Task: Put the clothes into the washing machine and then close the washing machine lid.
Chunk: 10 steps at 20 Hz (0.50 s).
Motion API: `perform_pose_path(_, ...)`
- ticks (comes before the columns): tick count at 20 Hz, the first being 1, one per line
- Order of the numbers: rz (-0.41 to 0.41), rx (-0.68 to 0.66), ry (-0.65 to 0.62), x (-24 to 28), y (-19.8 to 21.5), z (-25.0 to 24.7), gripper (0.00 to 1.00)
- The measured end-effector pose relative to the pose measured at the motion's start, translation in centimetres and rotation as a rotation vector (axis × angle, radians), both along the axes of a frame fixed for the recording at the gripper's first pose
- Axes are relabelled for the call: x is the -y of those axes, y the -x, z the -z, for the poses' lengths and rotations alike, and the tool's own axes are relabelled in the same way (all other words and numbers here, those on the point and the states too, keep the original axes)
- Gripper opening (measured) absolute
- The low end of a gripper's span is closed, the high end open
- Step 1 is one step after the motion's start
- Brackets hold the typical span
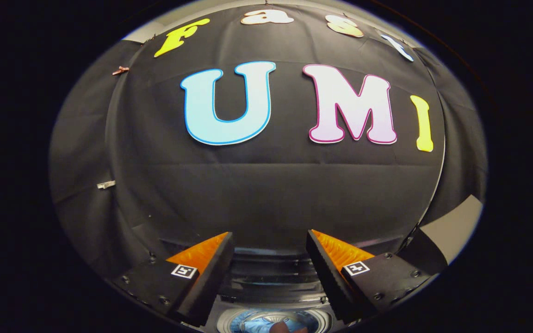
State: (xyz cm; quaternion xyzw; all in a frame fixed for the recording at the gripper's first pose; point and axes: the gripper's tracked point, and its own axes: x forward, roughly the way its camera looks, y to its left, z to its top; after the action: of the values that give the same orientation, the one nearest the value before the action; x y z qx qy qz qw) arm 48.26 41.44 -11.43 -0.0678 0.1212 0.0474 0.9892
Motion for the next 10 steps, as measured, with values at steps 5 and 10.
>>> perform_pose_path(5, 0.016, -0.075, -0.013, 0.3, -1.6, 2.1, 1.0)
perform_pose_path(10, -0.022, -0.073, 0.008, 0.5, 1.0, 1.8, 1.0)
